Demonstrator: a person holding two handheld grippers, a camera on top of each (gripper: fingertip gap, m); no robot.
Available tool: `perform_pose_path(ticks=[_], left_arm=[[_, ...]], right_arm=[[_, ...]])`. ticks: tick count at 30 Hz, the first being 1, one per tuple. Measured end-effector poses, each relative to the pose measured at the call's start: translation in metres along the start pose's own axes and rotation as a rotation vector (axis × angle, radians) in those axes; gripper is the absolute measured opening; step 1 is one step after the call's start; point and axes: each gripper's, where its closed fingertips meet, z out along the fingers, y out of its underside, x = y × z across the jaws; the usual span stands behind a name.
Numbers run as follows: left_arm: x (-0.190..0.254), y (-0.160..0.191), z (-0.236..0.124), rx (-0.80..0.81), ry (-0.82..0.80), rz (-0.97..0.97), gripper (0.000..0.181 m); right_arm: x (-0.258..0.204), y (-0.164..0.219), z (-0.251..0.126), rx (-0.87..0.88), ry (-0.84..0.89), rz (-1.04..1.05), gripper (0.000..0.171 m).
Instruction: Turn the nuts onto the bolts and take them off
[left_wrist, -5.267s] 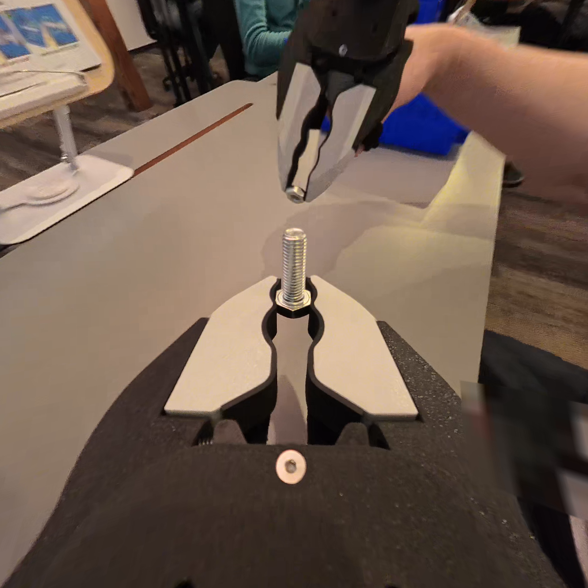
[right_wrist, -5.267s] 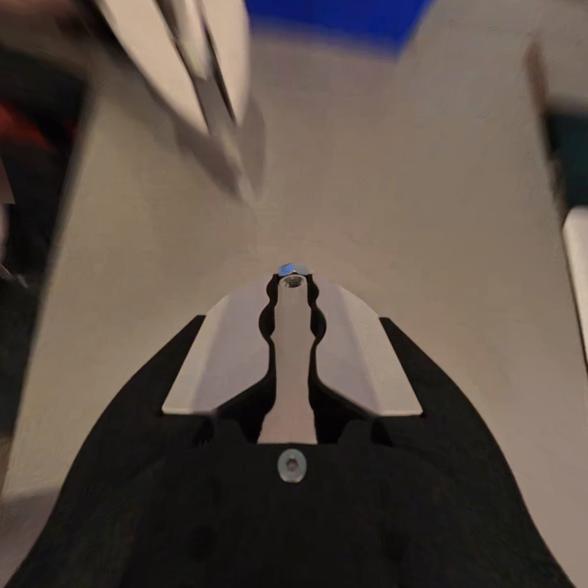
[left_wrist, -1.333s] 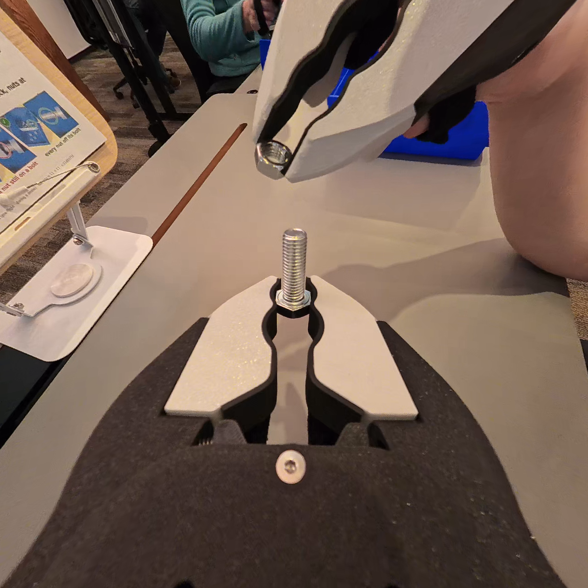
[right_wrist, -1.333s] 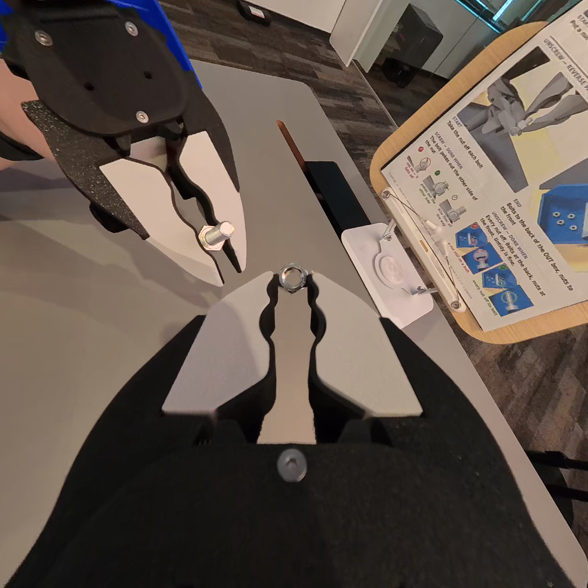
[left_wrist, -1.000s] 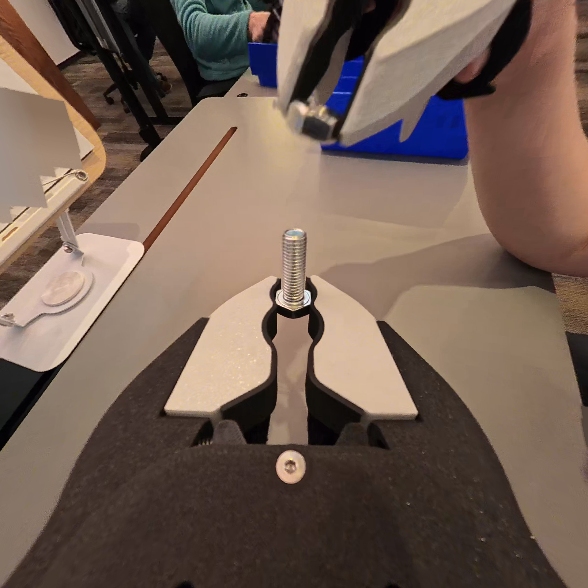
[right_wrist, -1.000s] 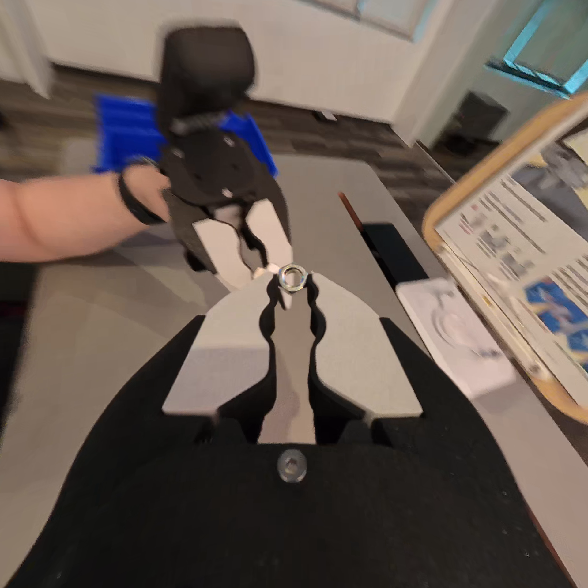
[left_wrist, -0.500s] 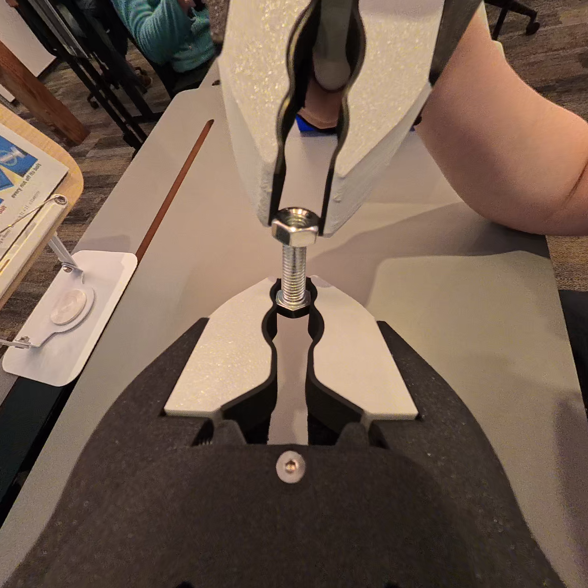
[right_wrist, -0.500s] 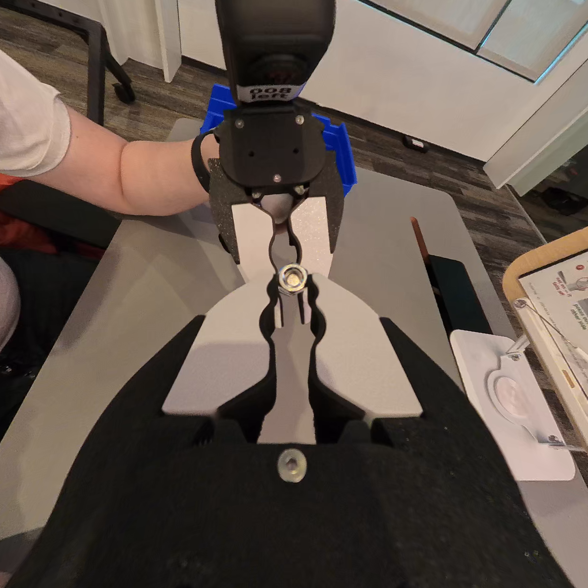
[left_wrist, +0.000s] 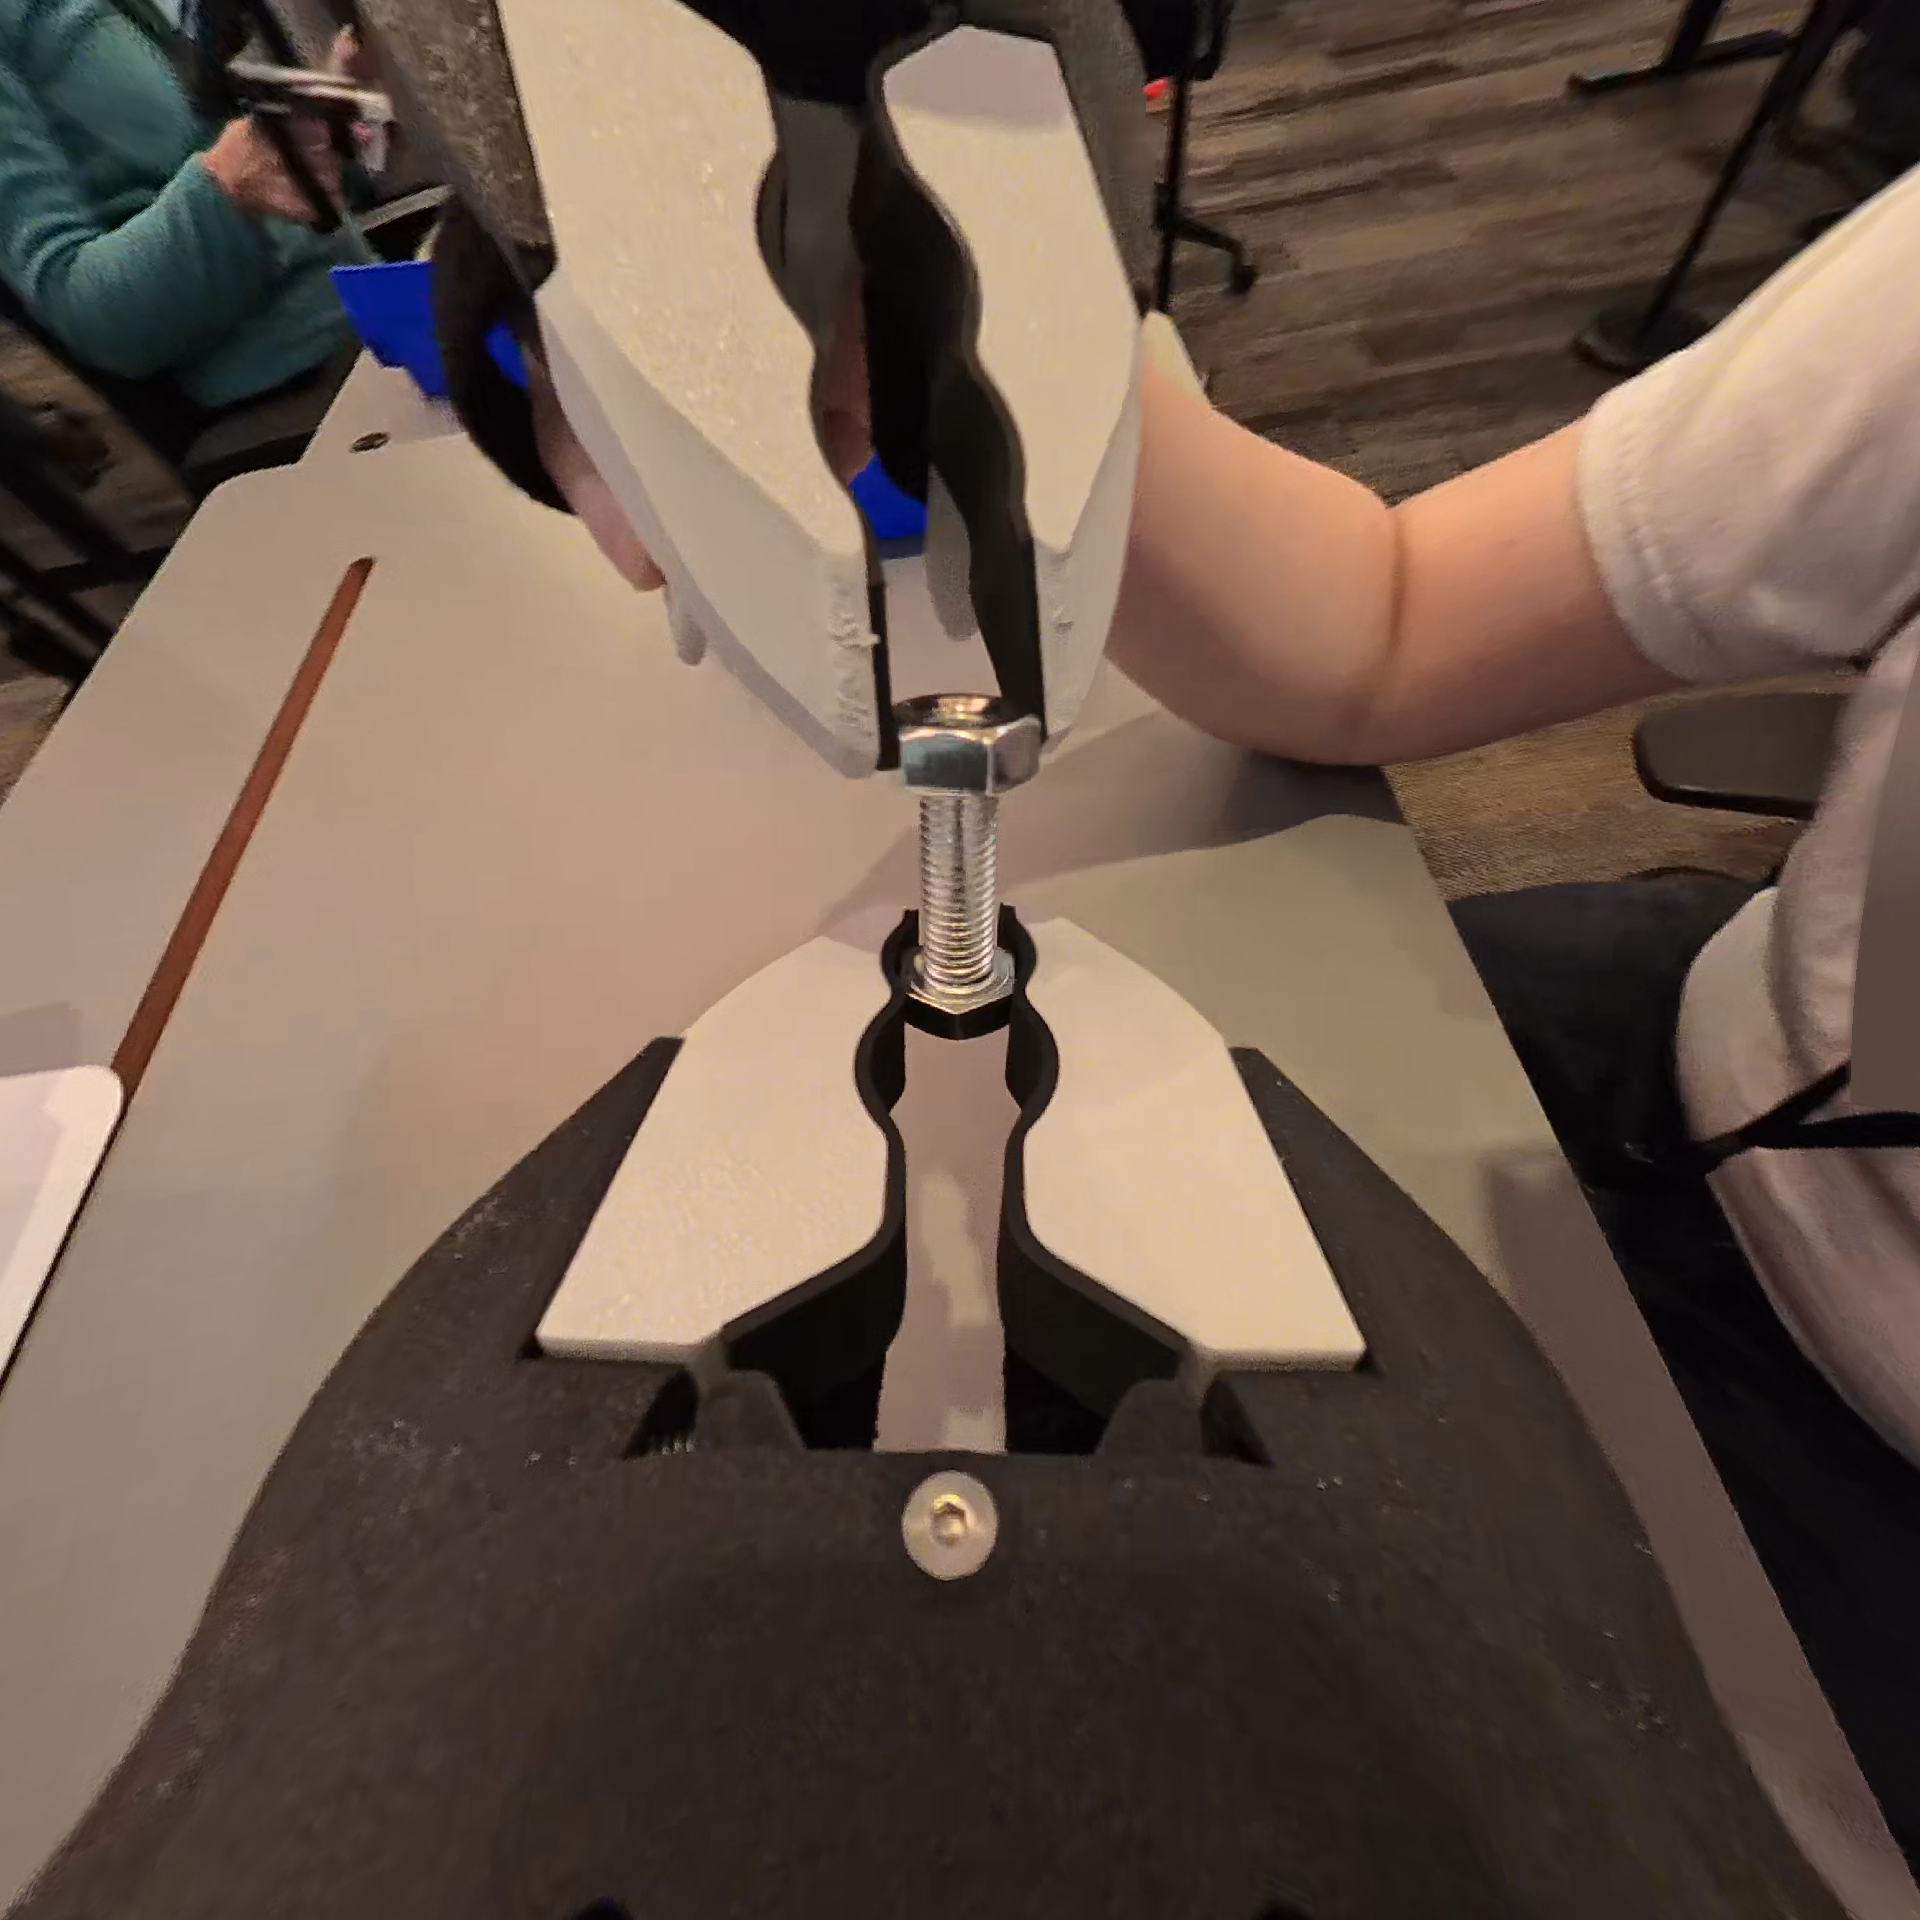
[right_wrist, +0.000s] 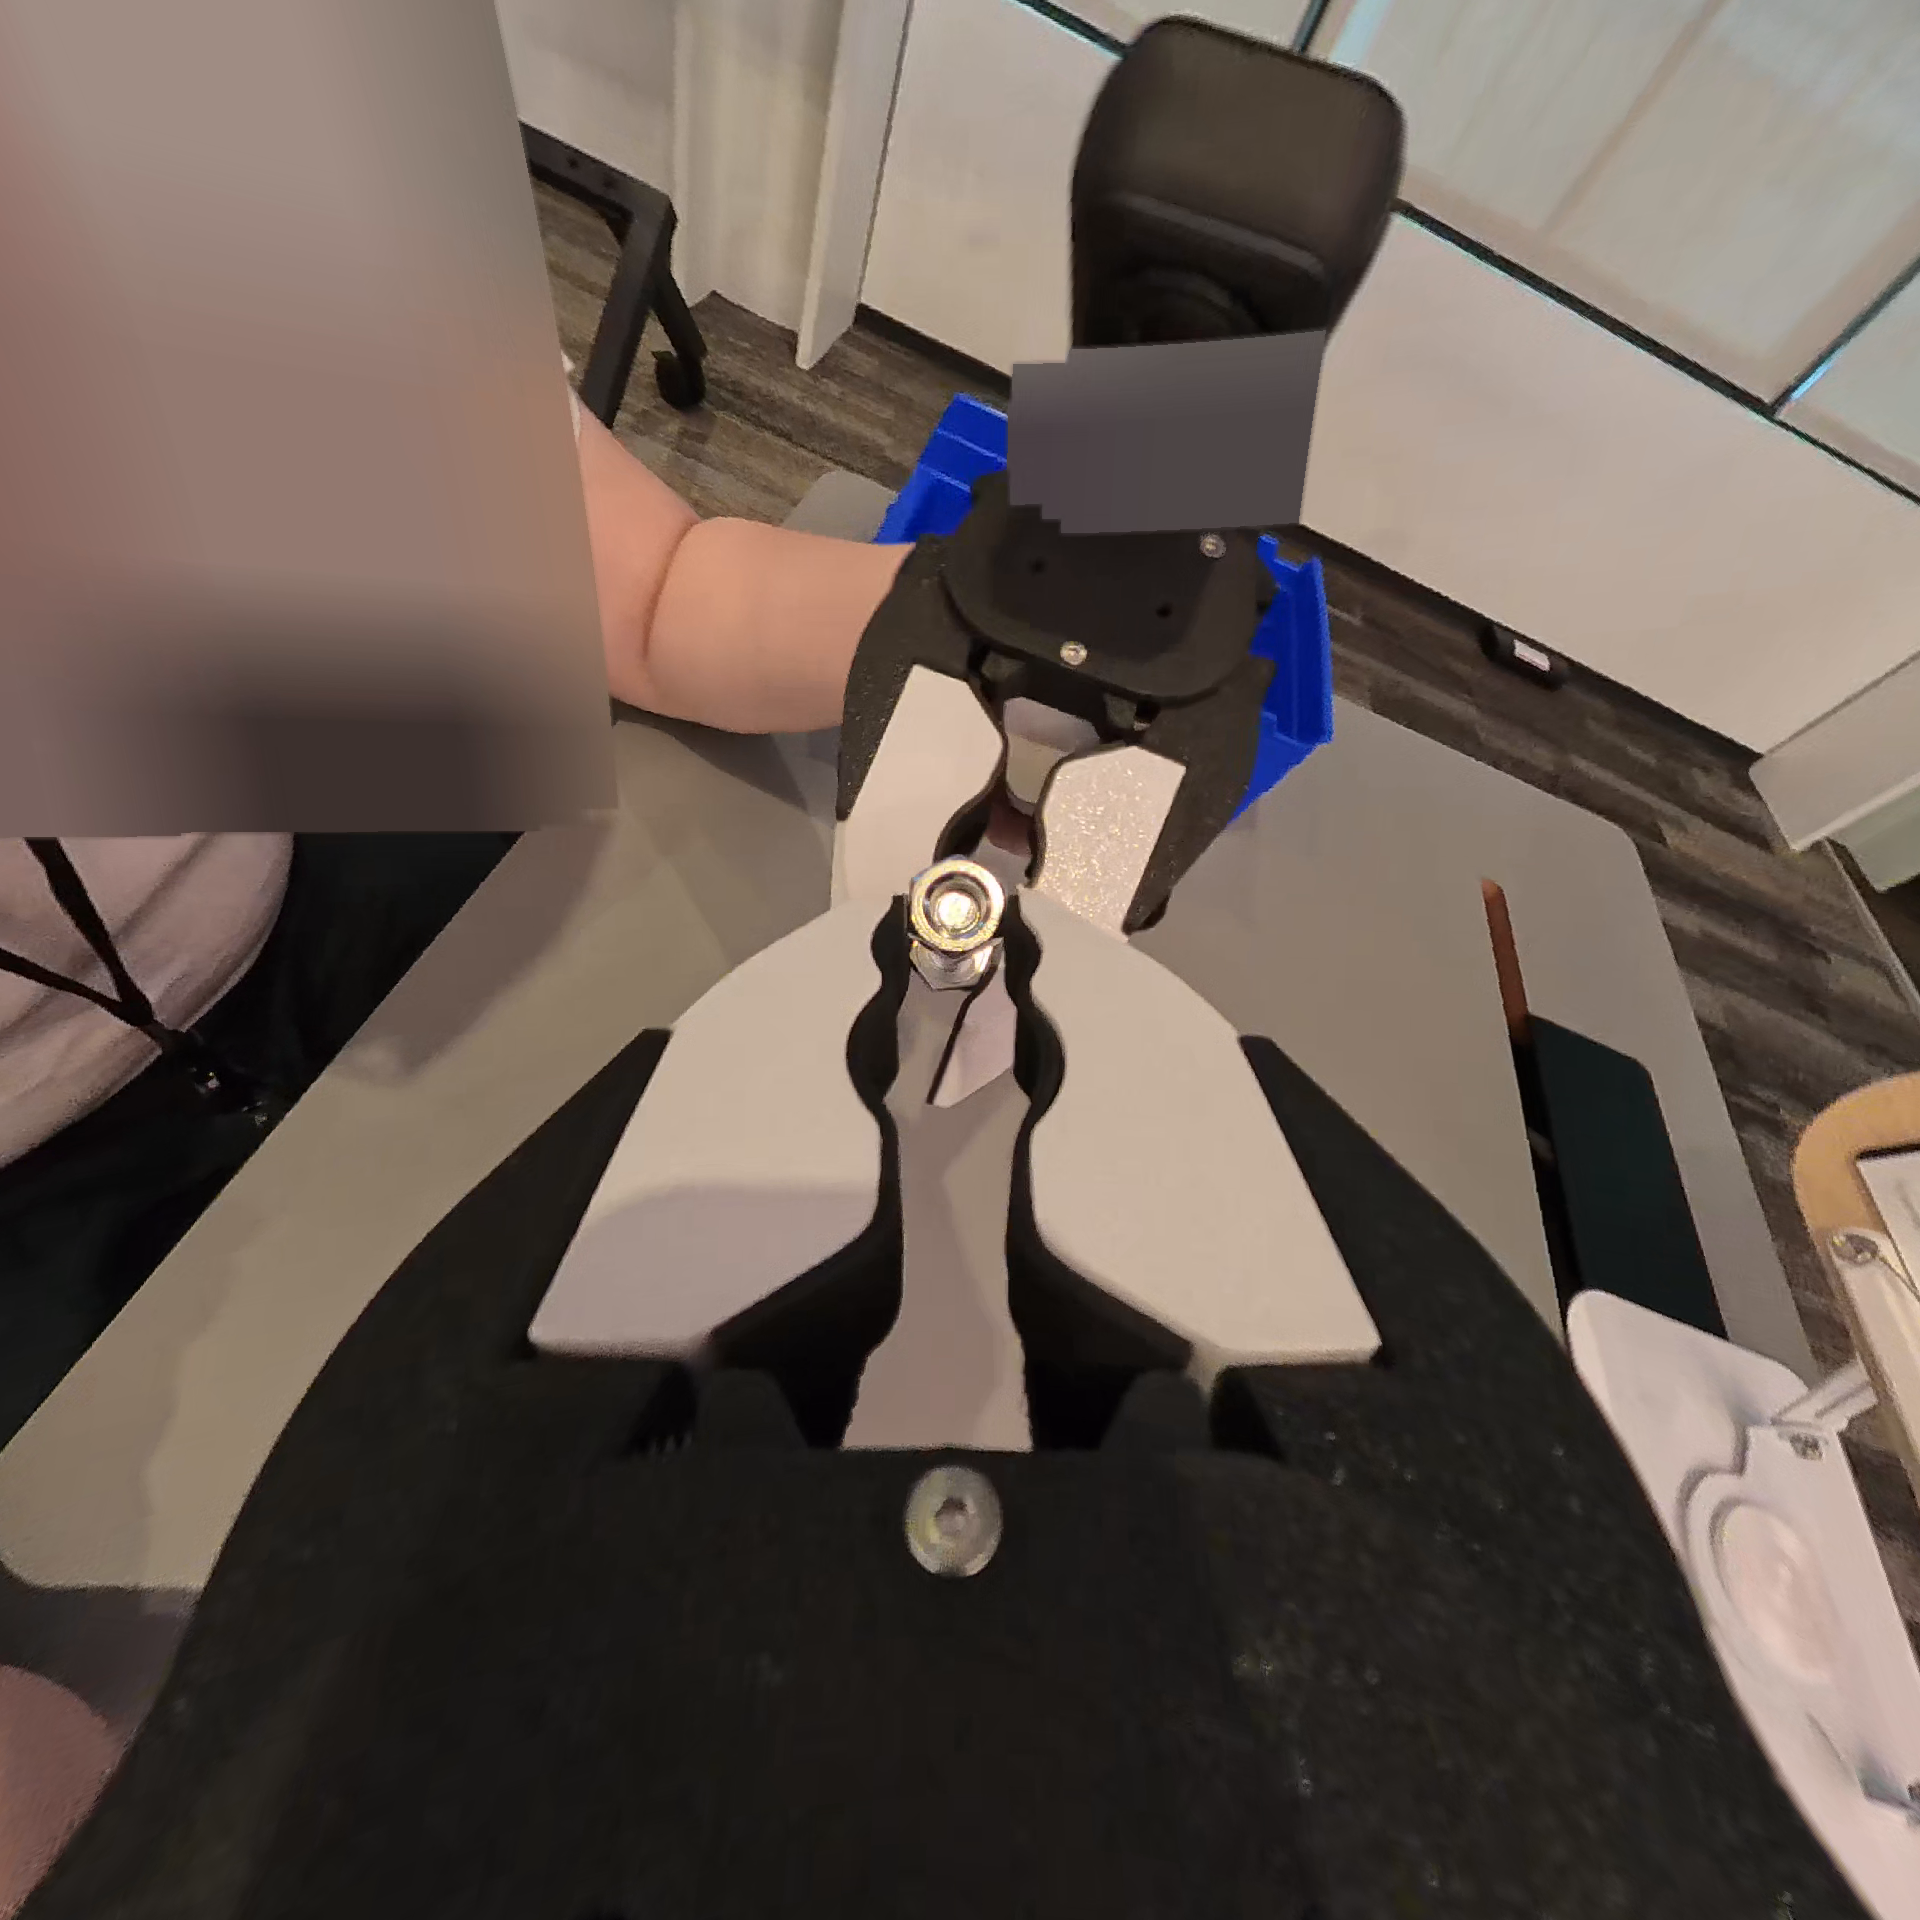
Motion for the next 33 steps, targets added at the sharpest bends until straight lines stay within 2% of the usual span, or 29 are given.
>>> perform_pose_path(ticks=[6, 12, 16, 20, 27, 33], left_arm=[[0.029, -0.005, -0.001, 0.043, 0.172, 0.032, 0.014], [0.0, -0.013, -0.009, 0.075, 0.002, -0.019, 0.014], [-0.024, -0.003, -0.015, 0.001, -0.163, -0.031, 0.014], [-0.038, -0.009, -0.023, 0.03, -0.258, -0.089, 0.014], [-0.061, -0.003, -0.037, -0.089, -0.528, -0.038, 0.014], [-0.061, -0.008, -0.041, -0.07, -0.554, -0.075, 0.014]], right_arm=[[-0.021, -0.011, 0.005, -0.01, -0.054, -0.087, 0.017], [0.005, -0.014, 0.001, -0.04, 0.105, 0.027, 0.017], [0.023, -0.006, 0.003, -0.094, 0.202, 0.105, 0.017], [0.038, -0.011, 0.002, -0.035, 0.264, 0.204, 0.017], [0.053, -0.01, 0.003, -0.035, 0.36, 0.319, 0.017], [0.055, -0.016, 0.003, -0.002, 0.392, 0.351, 0.017]])
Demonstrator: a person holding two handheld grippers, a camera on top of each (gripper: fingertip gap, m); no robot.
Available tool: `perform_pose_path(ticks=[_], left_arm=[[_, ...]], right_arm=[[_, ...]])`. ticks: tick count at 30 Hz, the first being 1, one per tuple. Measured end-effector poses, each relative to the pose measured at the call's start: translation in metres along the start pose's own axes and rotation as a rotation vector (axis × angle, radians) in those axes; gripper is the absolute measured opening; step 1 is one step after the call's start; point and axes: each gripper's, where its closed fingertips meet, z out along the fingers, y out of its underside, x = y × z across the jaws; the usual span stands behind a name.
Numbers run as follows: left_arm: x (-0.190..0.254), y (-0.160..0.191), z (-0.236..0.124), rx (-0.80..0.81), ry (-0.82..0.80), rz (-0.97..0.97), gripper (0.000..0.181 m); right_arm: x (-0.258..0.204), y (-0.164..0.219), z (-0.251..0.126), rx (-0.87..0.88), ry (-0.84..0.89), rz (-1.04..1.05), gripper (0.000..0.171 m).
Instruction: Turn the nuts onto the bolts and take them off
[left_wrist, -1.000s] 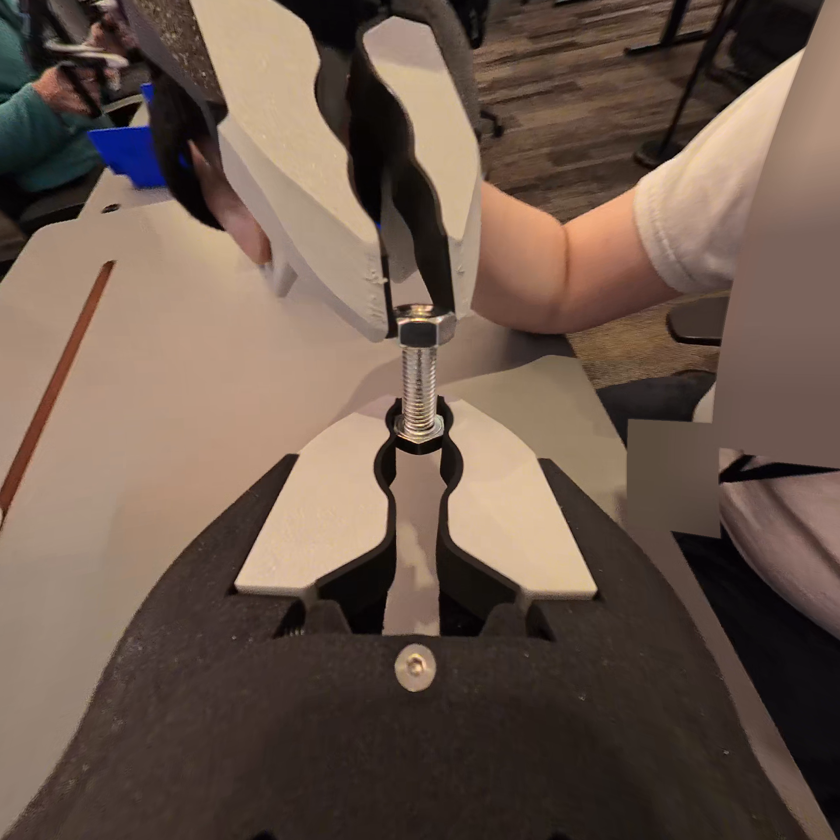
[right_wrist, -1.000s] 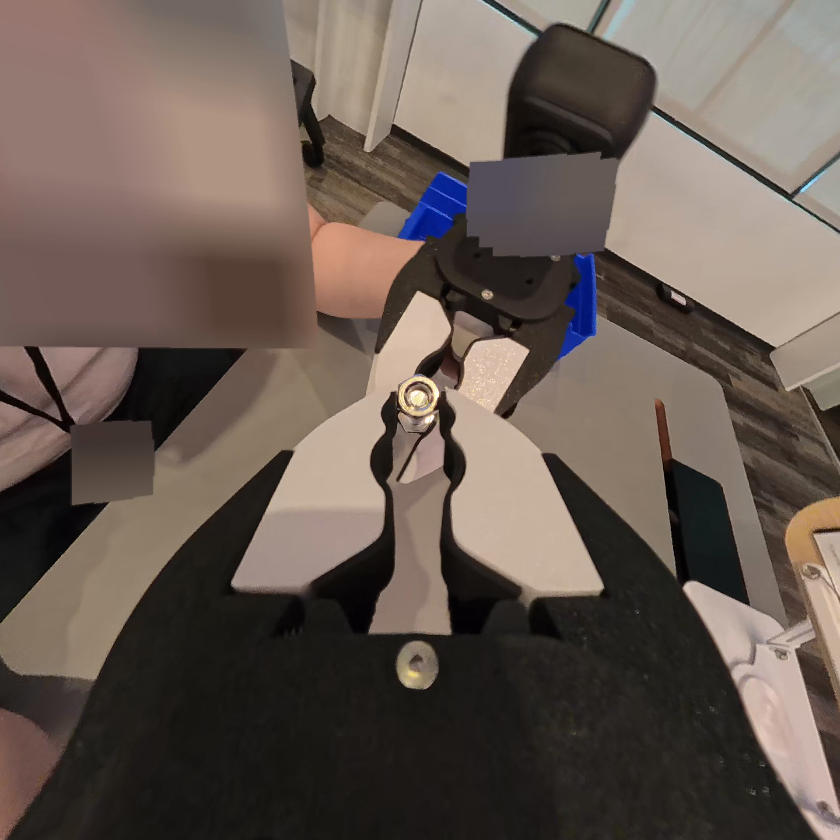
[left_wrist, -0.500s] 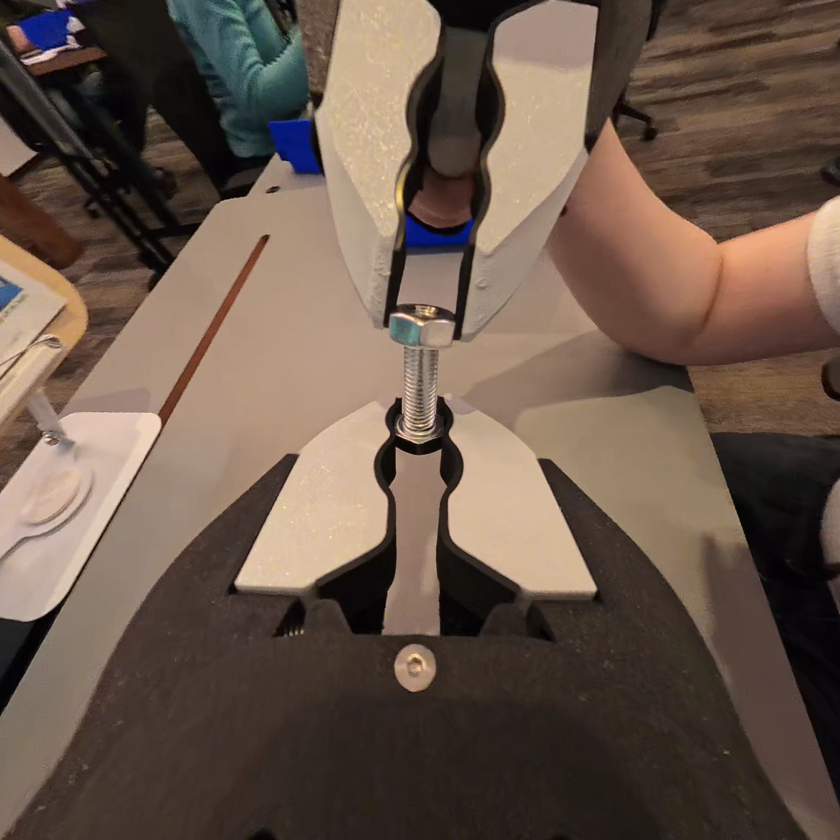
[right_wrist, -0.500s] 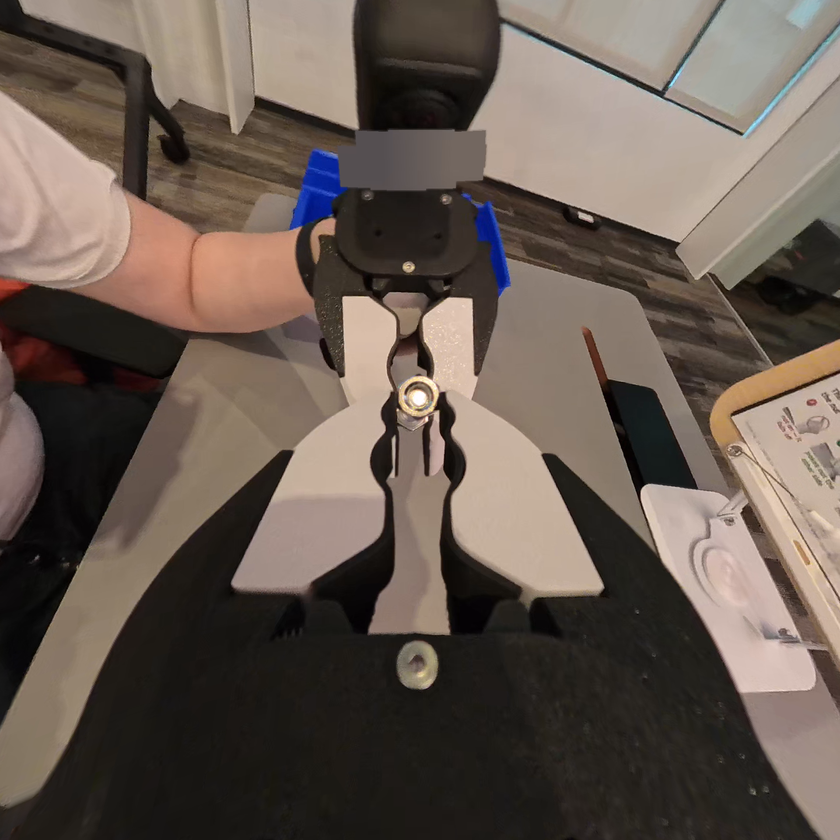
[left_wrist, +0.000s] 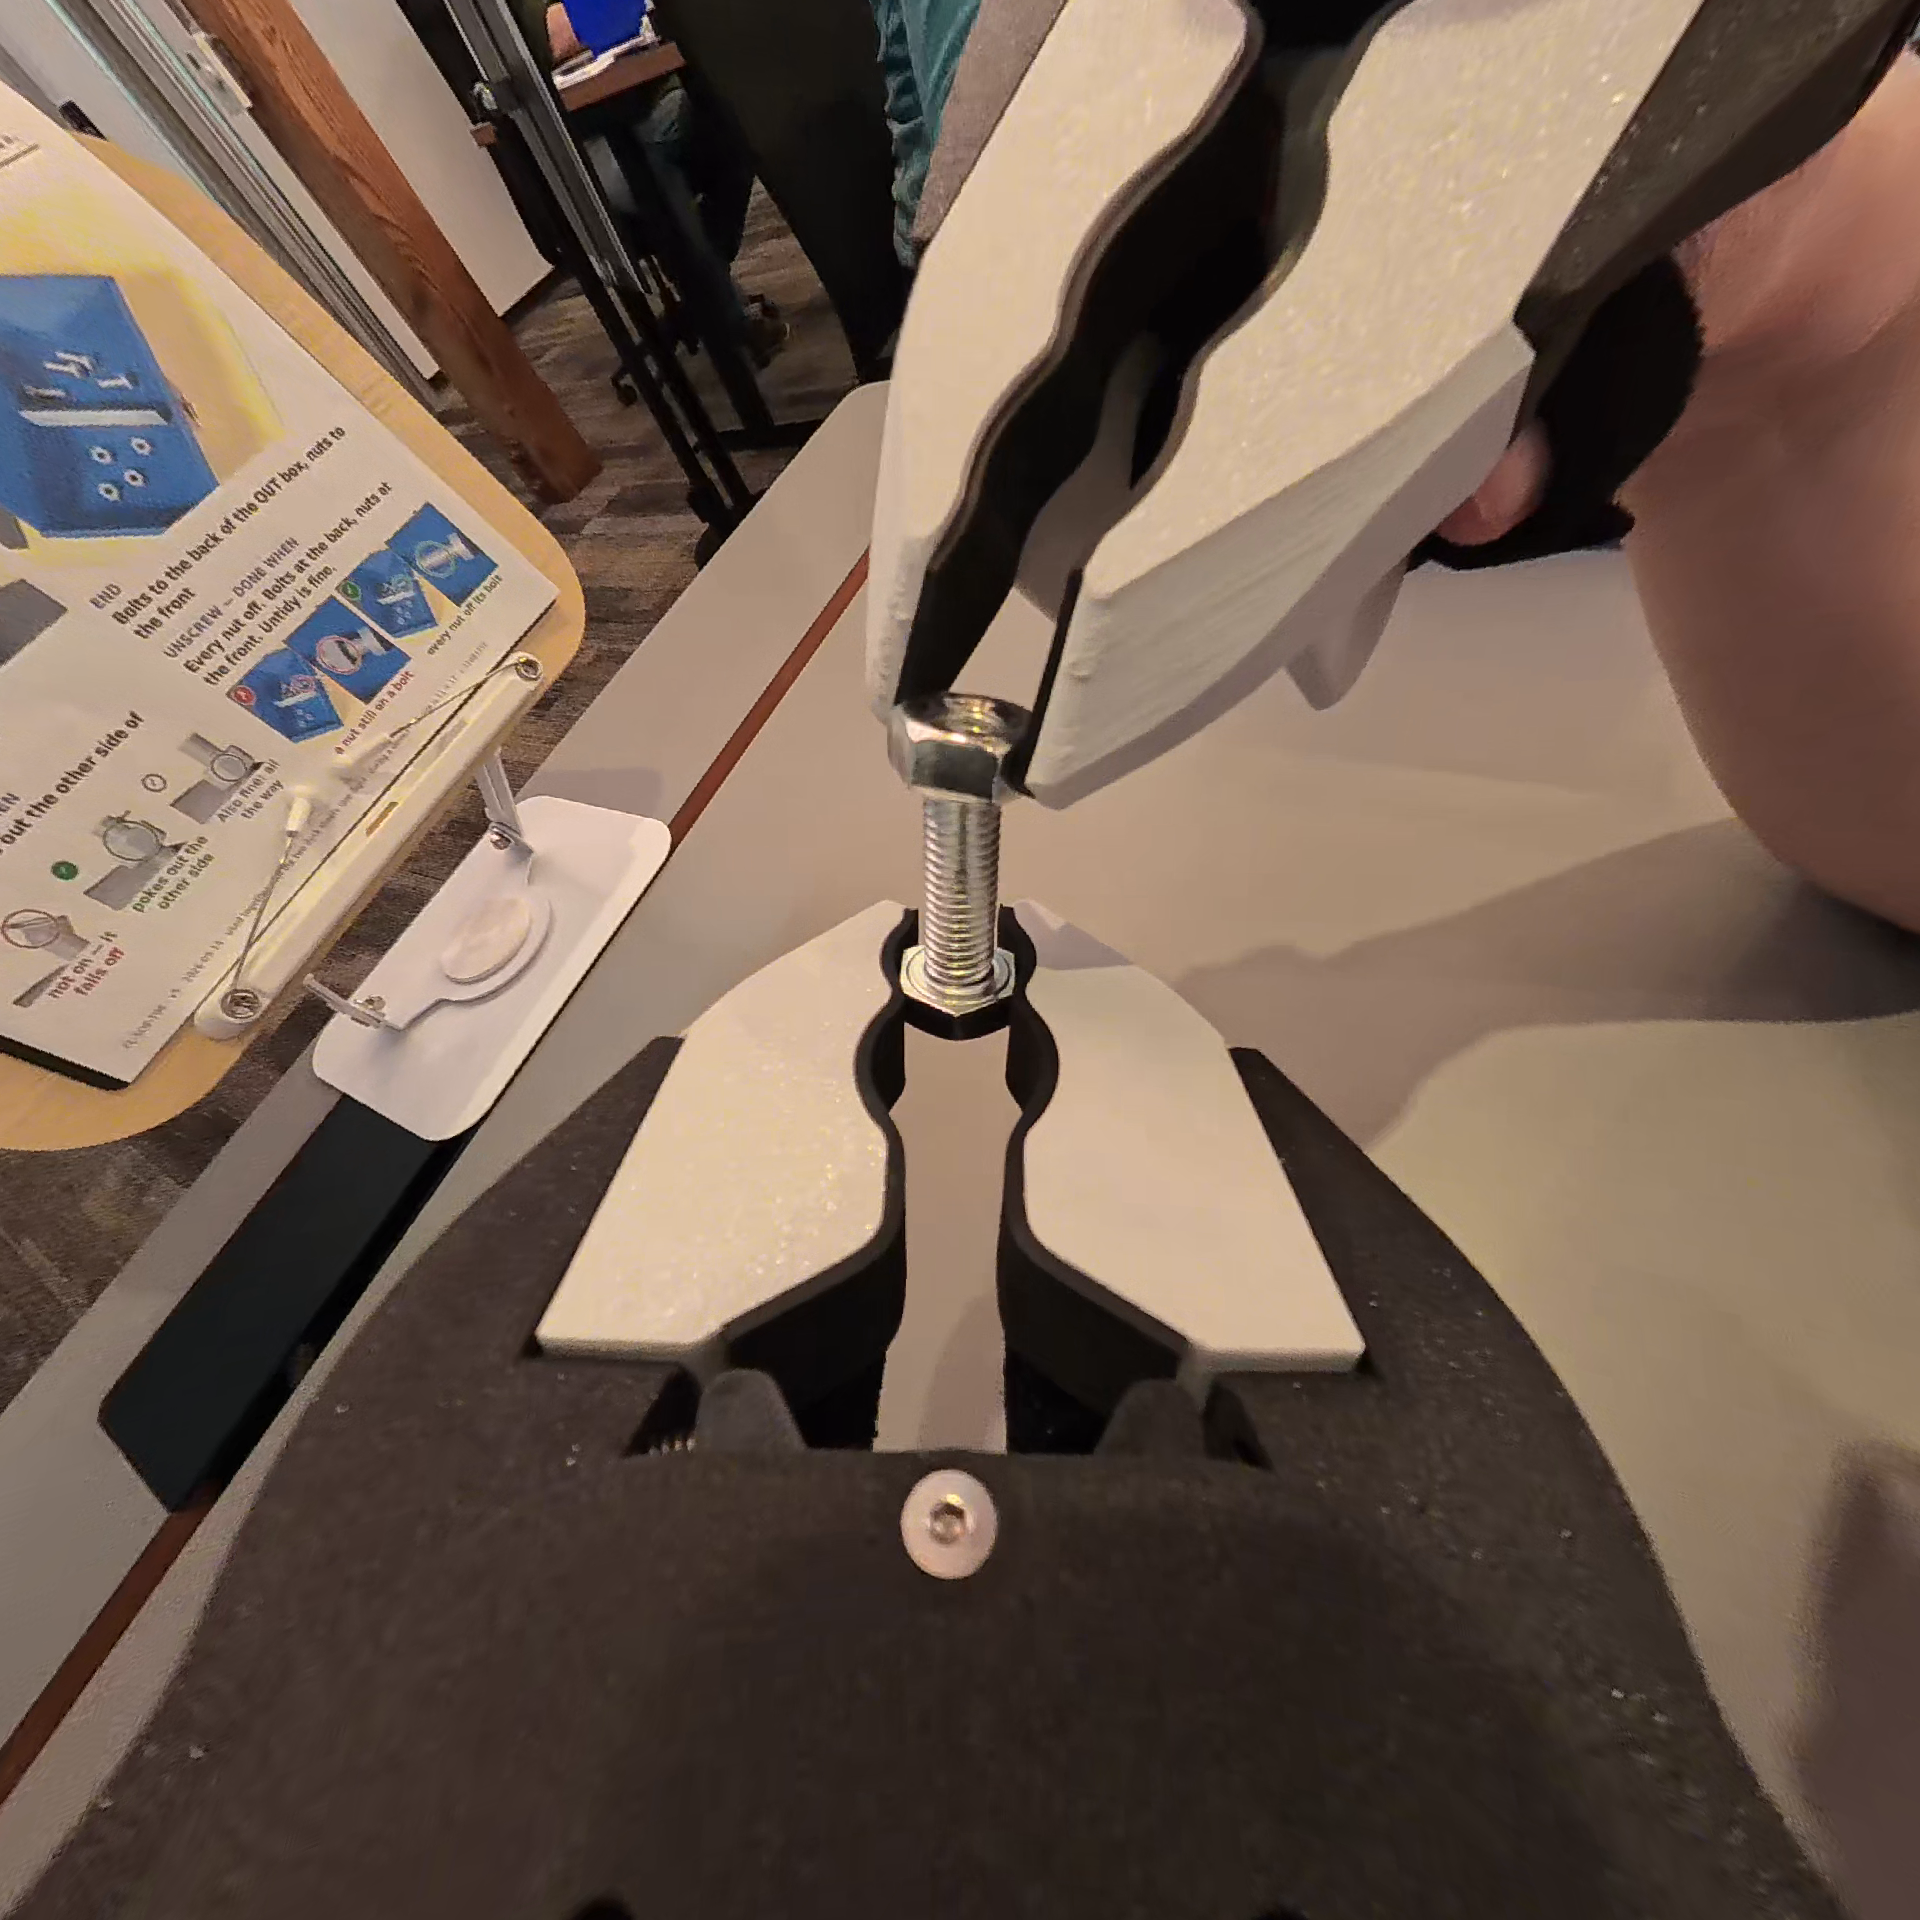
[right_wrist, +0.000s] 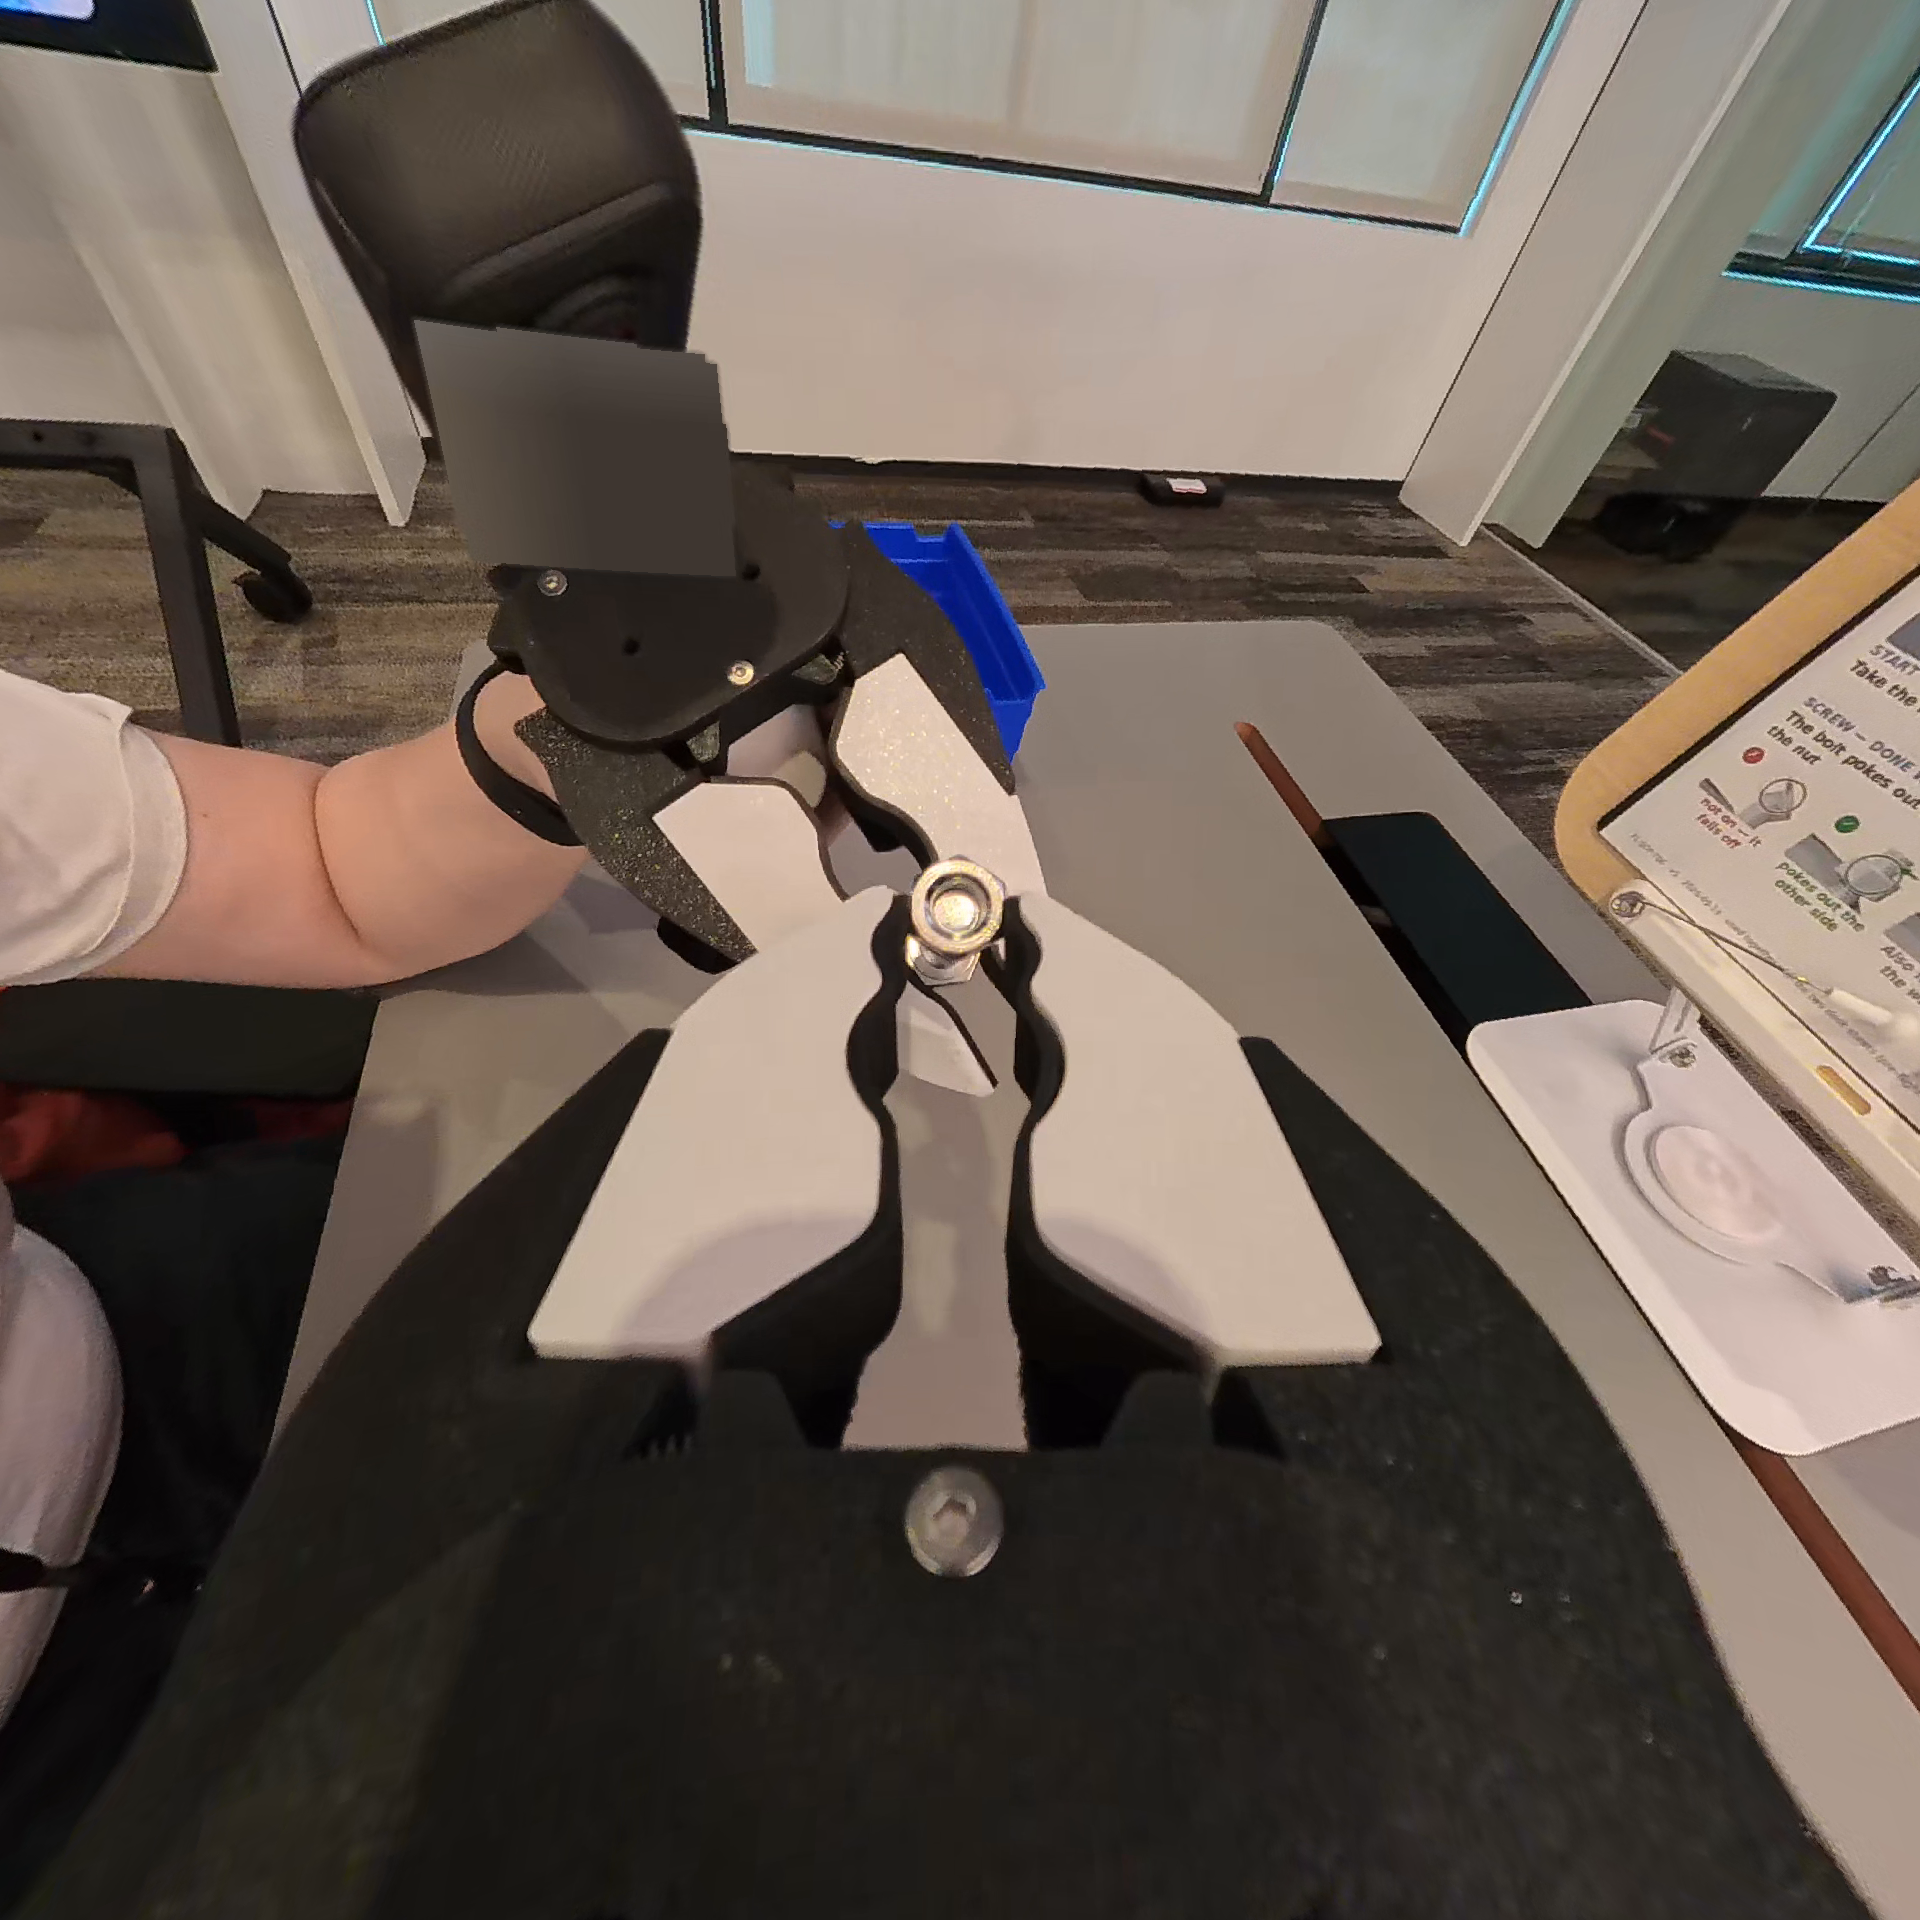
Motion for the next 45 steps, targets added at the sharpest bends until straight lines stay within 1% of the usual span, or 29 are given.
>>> perform_pose_path(ticks=[8, 15, 26, 32, 35, 38, 41, 45], left_arm=[[-0.001, 0.004, 0.003, -0.021, -0.005, 0.008, 0.014], [0.005, 0.004, 0.004, -0.015, 0.045, -0.007, 0.014], [0.005, 0.003, 0.005, -0.008, 0.041, -0.003, 0.014], [0.007, -0.001, 0.001, 0.017, 0.067, -0.014, 0.014], [0.013, -0.002, -0.001, 0.027, 0.114, -0.003, 0.014], [0.031, -0.003, -0.003, 0.052, 0.253, 0.004, 0.014], [0.046, -0.003, -0.003, 0.061, 0.367, -0.007, 0.014], [0.057, 0.002, 0.001, 0.034, 0.409, 0.019, 0.014]], right_arm=[[0.002, 0.004, 0.001, -0.016, -0.003, 0.011, 0.017], [0.001, 0.002, 0.002, -0.012, 0.01, -0.023, 0.02], [0.001, 0.002, 0.001, -0.011, 0.005, -0.029, 0.019], [-0.003, -0.007, -0.005, 0.034, -0.002, -0.064, 0.028], [-0.012, -0.007, -0.015, 0.039, -0.065, -0.139, 0.031], [-0.015, 0.005, -0.027, 0.017, -0.093, -0.281, 0.034], [-0.019, 0.018, -0.03, 0.008, -0.125, -0.436, 0.035], [-0.033, 0.01, -0.031, 0.083, -0.22, -0.421, 0.034]])
